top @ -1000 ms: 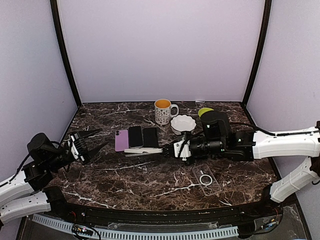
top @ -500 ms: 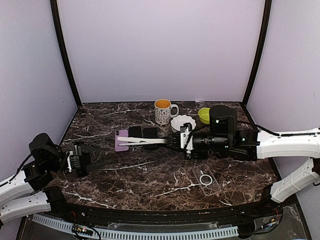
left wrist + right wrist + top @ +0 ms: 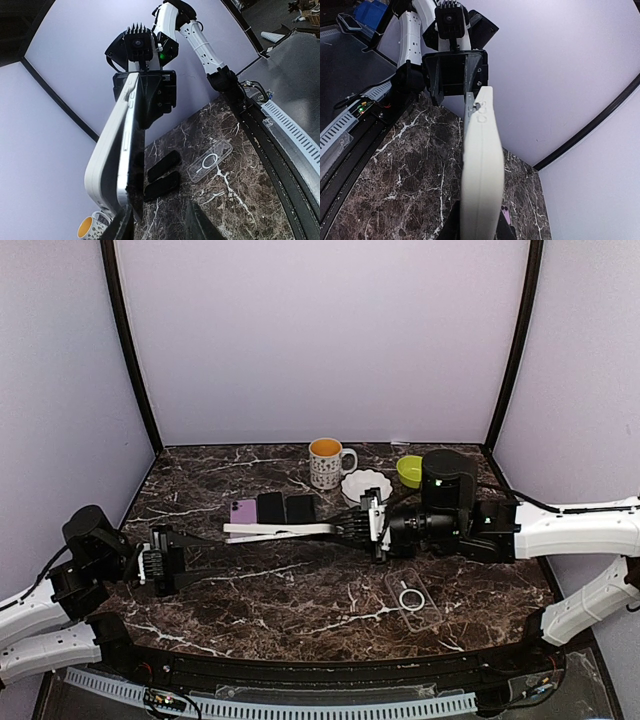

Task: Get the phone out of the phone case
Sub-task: Pass from the right arm to the left

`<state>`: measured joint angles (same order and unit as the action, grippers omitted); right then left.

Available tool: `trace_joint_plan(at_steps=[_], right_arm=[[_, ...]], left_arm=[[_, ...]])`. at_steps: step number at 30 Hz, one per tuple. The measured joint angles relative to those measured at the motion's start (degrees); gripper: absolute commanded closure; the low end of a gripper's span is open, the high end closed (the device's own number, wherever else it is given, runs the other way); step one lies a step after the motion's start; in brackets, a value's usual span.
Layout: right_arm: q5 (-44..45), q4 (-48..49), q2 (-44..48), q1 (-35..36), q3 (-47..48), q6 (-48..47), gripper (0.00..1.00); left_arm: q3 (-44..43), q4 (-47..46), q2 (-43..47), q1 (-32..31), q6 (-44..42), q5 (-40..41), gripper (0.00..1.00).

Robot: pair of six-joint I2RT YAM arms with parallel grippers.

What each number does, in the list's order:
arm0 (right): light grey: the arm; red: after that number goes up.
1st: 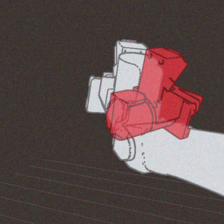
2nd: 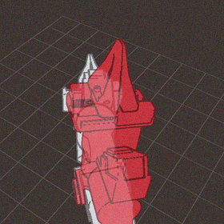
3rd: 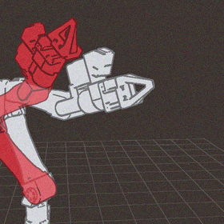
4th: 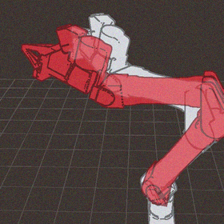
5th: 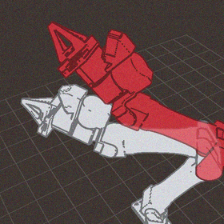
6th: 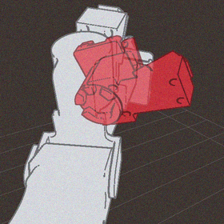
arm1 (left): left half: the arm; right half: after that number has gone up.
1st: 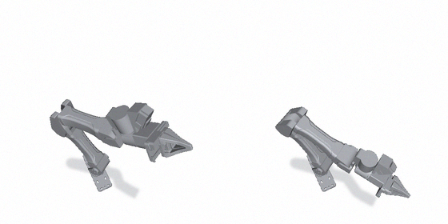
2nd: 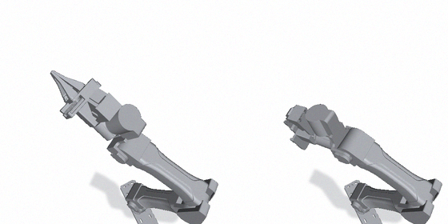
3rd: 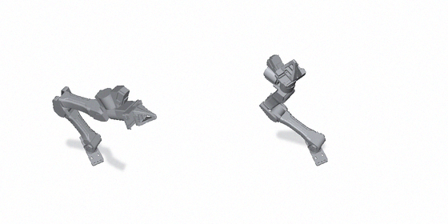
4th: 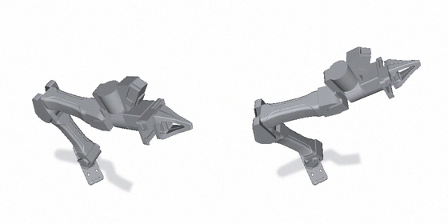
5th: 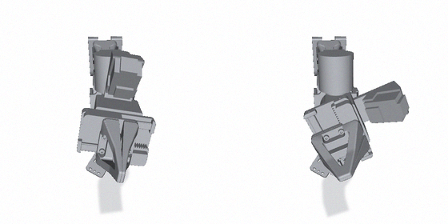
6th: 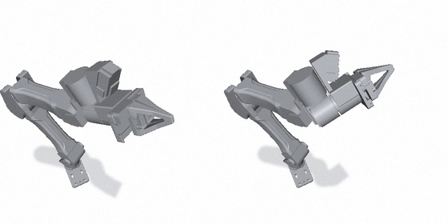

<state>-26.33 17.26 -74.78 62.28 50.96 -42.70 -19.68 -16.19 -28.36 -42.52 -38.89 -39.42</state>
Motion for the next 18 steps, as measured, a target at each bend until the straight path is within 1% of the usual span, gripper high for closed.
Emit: trace_joint_plan(at_steps=[8,14,18], right_arm=[[-2.23,-0.04,-0.35,0.35,0.00,0.26,1.00],[-3.21,0.57,-0.94,0.83,0.04,0.63,1.00],[-3.45,0.94,-1.70,1.09,0.13,0.63,1.00]], left_arm=[[0.00,-0.96,-0.04,0.00,0.07,1.33,0.61],[0.00,-1.55,0.04,0.00,0.15,0.74,0.61],[0.00,-1.55,-0.09,0.11,0.39,-0.28,0.63]])
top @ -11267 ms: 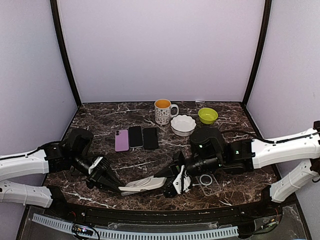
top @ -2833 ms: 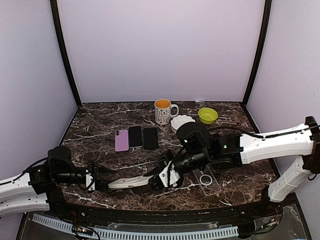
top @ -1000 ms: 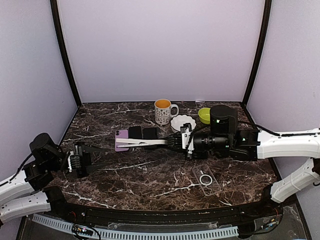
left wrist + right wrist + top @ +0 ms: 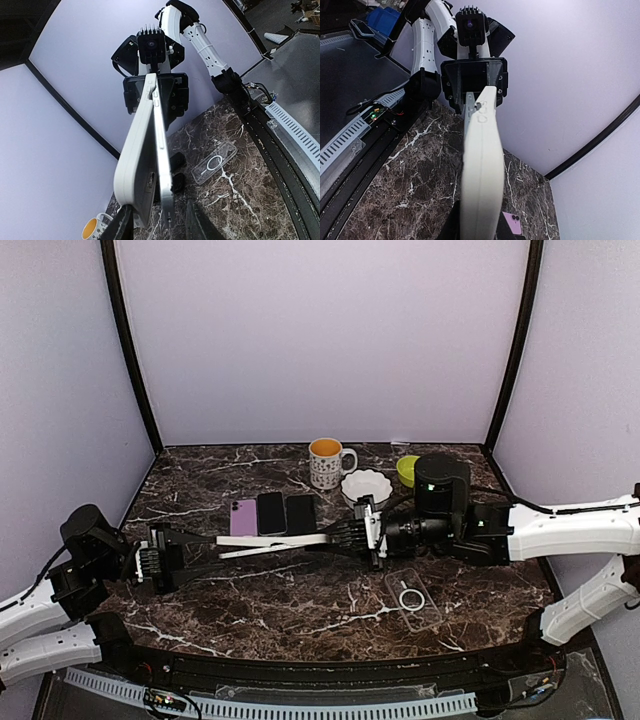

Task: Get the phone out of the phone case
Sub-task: Pass from the right arm to the left

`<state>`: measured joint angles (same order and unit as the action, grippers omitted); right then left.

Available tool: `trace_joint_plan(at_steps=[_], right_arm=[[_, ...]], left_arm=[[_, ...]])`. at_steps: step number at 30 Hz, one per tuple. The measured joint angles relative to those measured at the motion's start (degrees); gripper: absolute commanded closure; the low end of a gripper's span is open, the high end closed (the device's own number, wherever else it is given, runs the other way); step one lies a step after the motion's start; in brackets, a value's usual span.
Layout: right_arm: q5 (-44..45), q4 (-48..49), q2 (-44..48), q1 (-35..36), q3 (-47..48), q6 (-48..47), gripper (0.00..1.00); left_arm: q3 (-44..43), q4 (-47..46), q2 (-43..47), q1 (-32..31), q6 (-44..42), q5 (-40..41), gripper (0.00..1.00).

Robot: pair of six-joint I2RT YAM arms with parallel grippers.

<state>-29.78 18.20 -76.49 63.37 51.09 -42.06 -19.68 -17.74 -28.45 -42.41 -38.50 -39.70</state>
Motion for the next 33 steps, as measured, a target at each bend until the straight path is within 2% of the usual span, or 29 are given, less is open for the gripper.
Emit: trace_joint_plan(at_steps=[3,8,15,33], right_arm=[[0.02,0.52,-0.42,0.00,0.15,0.02,1.00],[0.48,1.55,-0.72,0.02,0.55,0.00,1.00],[2.40,2.58,-0.72,0.39,0.55,-0.31,1.00],[3.08,1.77,-1.97,1.64,1.03,-2.21,1.00]], left_arm=[[0.00,-0.02,0.02,0.20,0.20,-0.20,0.67],[0.00,0.00,0.13,0.20,0.15,0.31,0.65],[0.00,0.07,1.16,0.20,0.02,2.43,0.67],[0.00,0.11,0.81,0.20,0.20,-0.96,0.69]])
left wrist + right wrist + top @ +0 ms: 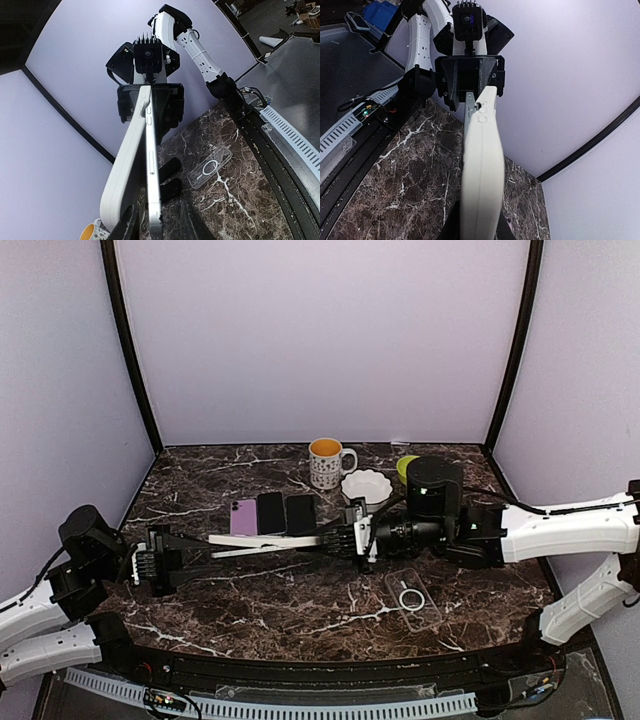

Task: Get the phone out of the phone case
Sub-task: Pass from the right arm to the left

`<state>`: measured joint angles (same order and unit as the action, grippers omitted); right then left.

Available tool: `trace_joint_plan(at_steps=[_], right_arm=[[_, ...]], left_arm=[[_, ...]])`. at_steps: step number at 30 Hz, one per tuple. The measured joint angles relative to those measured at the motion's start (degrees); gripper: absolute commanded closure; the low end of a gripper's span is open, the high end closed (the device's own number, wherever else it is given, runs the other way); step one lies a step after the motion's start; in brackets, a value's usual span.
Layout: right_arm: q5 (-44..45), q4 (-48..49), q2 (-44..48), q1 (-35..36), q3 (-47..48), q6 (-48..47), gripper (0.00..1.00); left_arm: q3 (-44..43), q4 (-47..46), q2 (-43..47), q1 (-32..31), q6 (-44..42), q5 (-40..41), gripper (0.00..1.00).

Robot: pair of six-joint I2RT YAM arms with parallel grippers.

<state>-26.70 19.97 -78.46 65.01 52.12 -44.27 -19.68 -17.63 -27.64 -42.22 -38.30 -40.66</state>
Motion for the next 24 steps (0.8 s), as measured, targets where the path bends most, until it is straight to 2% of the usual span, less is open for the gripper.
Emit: trace_joint_plan(at_steps=[24], right_arm=[[0.79,-1.09,-3.78,1.97,3.39,-2.56,1.00]], left_arm=[[0.00,0.68,-1.22,0.00,-0.28,-0.83,0.82]])
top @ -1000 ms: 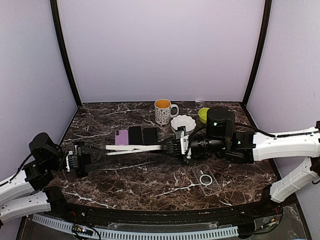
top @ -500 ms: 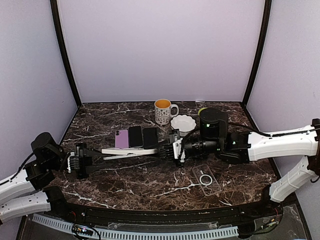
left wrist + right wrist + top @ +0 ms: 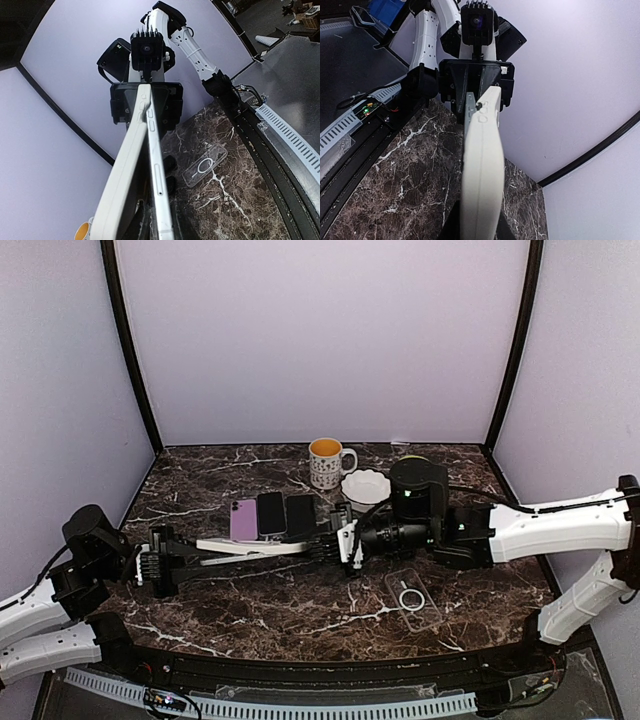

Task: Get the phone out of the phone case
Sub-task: Pass from the right arm to the left

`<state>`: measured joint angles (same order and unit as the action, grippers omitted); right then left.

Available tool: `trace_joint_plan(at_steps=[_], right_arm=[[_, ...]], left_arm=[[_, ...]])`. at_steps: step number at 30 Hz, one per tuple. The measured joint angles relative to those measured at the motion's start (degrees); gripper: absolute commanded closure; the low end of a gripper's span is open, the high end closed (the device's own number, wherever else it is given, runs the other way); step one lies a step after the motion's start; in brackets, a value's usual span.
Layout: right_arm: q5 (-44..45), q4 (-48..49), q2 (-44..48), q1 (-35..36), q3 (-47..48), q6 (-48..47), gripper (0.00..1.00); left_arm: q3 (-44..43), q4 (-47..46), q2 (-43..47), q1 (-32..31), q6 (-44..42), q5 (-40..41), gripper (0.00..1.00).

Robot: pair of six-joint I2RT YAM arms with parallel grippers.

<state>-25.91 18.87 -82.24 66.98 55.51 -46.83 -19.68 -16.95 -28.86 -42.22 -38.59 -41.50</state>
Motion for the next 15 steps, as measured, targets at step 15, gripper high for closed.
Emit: trace_joint_plan(at_steps=[15], right_arm=[[0.02,0.83,-0.66,0.26,0.02,1.14,1.00]], left_arm=[[0.00,0.55,0.02,-0.07,-2.19,1.11,0.81]])
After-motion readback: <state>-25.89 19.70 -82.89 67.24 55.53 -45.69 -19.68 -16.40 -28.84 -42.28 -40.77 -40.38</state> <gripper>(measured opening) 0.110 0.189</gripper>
